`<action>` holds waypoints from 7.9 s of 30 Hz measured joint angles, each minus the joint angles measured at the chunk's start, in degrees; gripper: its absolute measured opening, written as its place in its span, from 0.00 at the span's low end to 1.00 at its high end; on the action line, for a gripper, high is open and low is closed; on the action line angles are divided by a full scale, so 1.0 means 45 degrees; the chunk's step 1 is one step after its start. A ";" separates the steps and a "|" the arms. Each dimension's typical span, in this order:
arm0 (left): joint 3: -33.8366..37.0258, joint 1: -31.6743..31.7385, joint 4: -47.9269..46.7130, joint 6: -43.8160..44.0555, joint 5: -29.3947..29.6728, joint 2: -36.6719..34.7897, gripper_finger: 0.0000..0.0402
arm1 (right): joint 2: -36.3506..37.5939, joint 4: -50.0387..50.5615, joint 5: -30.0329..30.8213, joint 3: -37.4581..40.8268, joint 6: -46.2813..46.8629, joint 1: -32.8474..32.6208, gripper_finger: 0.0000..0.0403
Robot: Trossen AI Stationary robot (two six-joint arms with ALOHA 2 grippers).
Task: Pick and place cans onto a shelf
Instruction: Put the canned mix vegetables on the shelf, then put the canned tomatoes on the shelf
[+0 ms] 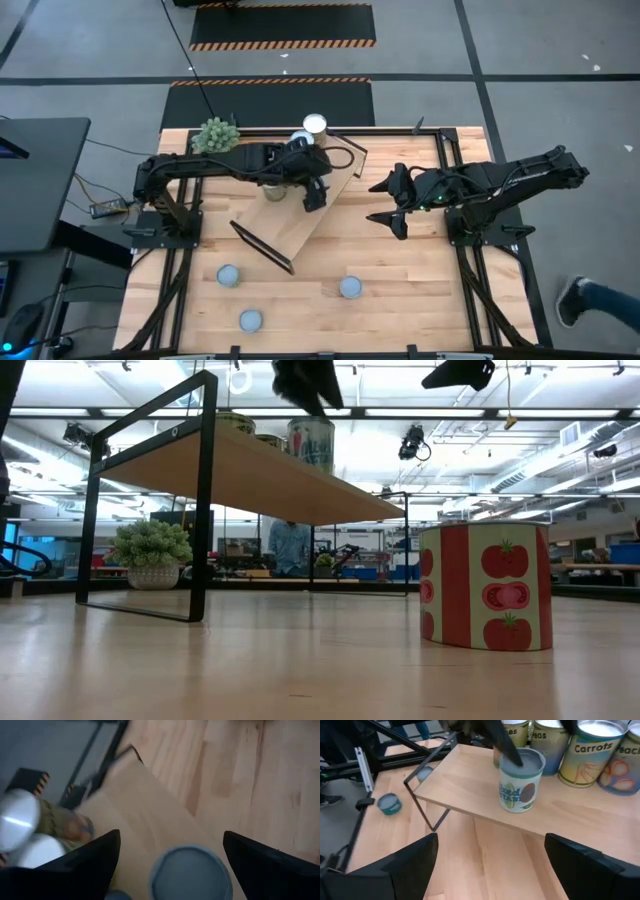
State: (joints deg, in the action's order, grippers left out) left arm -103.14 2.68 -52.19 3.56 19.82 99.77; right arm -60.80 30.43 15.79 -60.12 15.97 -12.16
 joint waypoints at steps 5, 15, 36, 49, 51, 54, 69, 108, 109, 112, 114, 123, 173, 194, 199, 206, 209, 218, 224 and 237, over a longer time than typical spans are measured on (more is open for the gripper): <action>-0.1687 -0.0134 -0.0695 -0.0287 0.0121 0.0000 0.89 | -0.0493 -0.0895 0.0638 0.0000 -0.0781 0.0003 0.93; -0.2936 -0.0904 -0.1919 -0.0050 0.0791 -0.0492 0.83 | -0.2328 -0.3613 0.2133 -0.0005 -0.2152 0.0095 0.93; -0.2926 -0.1311 -0.2450 0.0624 0.1250 -0.0844 0.83 | -0.6180 -0.7655 0.3835 0.0000 -0.1514 0.1015 0.97; -0.2926 -0.1287 -0.2516 0.0596 0.1685 -0.1742 0.83 | -0.7290 -0.9016 0.5497 0.0000 -0.1114 0.1108 0.97; -0.2926 -0.1282 -0.2639 0.0596 0.1685 -0.1833 0.83 | -0.7320 -0.9057 0.5878 0.0000 -0.0914 0.1140 0.97; -0.2926 -0.1282 -0.2651 0.0593 0.1683 -0.1883 0.83 | -0.7310 -0.9136 0.6047 0.0000 -0.0870 0.1286 0.96; -0.2922 -0.1287 -0.2991 0.0360 0.1636 -0.1948 0.83 | -0.7310 -0.8832 0.6247 0.0000 -0.2196 0.2232 0.92; -0.2922 -0.1297 -0.3282 0.0368 0.1525 -0.1933 0.83 | -0.6582 -0.7289 0.5564 0.0000 -0.4605 0.4007 0.92; -0.2922 -0.1296 -0.3288 0.0368 0.1525 -0.1933 0.83 | -0.6485 -0.7282 0.5642 0.0000 -0.4607 0.4029 0.92; -0.2922 -0.1292 -0.3292 0.0363 0.1496 -0.1933 0.83 | -0.6240 -0.7107 0.5580 0.0000 -0.4600 0.4190 0.92; -0.2922 -0.1288 -0.3293 0.0358 0.1317 -0.1933 0.83 | -0.6135 -0.6742 0.5331 0.0000 -0.4388 0.4342 0.92; -0.2922 -0.1292 -0.3309 0.0358 0.1272 -0.1933 0.83 | -0.6088 -0.6294 0.4770 0.0000 -0.4199 0.4749 0.95; -0.2922 -0.2317 -0.5612 0.0630 -0.0005 -0.2123 0.83 | -0.4634 -0.4184 -0.2903 -0.0005 -0.1865 -0.2118 0.95; -0.2922 -0.2317 -0.5633 0.1221 -0.0001 -0.2123 0.83 | -0.6269 -0.9606 -0.1195 0.4051 -0.0452 -0.4188 0.96; -0.2922 -0.2317 -0.5648 0.1525 -0.0005 -0.2123 0.83 | -0.6257 -1.0454 -0.1092 0.5133 -0.0023 -0.4196 0.96; -0.2922 -0.2317 -0.5706 0.1834 -0.0082 -0.2123 0.83 | -0.6270 -1.0986 -0.1058 0.6106 0.0233 -0.4192 0.96; -0.2922 -0.2290 -0.5708 0.1949 -0.0120 -0.2123 0.83 | -0.6261 -1.1806 -0.1022 0.6473 0.0233 -0.4192 0.97; -0.2922 -0.2273 -0.5696 0.2063 -0.0122 -0.2123 0.83 | -0.6270 -1.3441 -0.0676 0.7516 0.0218 -0.4205 0.99; -0.2922 -0.2273 -0.5690 0.2063 -0.0122 -0.2118 0.83 | -0.6387 -1.3982 -0.0407 0.7829 0.0245 -0.4274 0.99; -0.2917 -0.2278 -0.5680 0.2306 -0.0122 -0.2114 0.83 | -0.9716 -1.6345 -0.0400 0.6384 0.0451 -0.4401 0.99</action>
State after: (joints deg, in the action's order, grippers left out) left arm -116.27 -7.57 -77.75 13.93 19.27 90.25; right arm -104.52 -43.12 13.99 -31.39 18.00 -31.97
